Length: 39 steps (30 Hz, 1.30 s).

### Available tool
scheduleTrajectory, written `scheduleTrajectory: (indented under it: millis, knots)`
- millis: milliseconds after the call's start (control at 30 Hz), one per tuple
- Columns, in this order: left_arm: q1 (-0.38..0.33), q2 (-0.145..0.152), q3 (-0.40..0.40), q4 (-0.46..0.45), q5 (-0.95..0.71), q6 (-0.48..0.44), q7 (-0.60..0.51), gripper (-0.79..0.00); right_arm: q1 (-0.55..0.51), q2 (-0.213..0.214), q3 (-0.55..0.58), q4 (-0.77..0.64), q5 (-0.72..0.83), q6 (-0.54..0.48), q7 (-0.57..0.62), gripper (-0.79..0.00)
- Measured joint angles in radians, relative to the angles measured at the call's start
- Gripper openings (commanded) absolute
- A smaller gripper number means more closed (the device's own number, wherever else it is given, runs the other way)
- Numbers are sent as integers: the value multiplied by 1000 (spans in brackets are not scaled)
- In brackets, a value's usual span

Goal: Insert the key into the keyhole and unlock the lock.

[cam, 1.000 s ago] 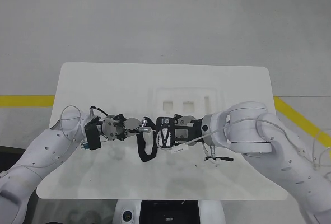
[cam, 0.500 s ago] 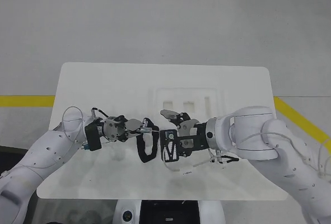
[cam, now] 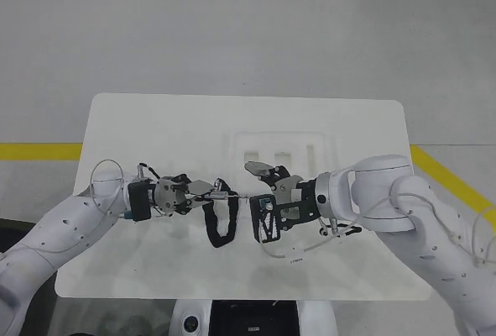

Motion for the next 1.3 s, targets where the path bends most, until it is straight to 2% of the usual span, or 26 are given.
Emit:
scheduleTrajectory:
  millis: [200,300,400,533,667,767,867,1067,1300]
  knots:
    - [-41,31,55,-32,-32,-12,-12,-785,-6,0,3,-7,-15,2,-34,0]
    - [-59,42,87,-47,-50,-13,-13,-785,7,1,5,3,-84,-77,-113,0]
    - [-75,49,119,-56,-70,-11,-11,-785,24,7,-25,9,-201,-89,-214,0]
    - [-96,55,160,-58,-97,-7,-7,-785,21,29,-42,38,-425,-87,-434,0]
    - [-125,57,206,-63,-121,-12,-12,-785,-10,59,-39,75,-705,-84,-719,0]
    - [-154,61,234,-66,-138,-17,-17,-785,-39,78,-27,90,-886,-51,-903,0]
    - [-170,69,240,-77,-129,-43,-43,-785,-70,97,-16,91,-1036,-6,-1035,0]
    - [-185,97,239,-110,-143,-104,-104,-785,-127,124,14,71,-1172,59,-1176,0]
    - [-182,122,239,-152,-175,-140,-140,-785,-136,127,-11,26,-1235,92,-1240,0]
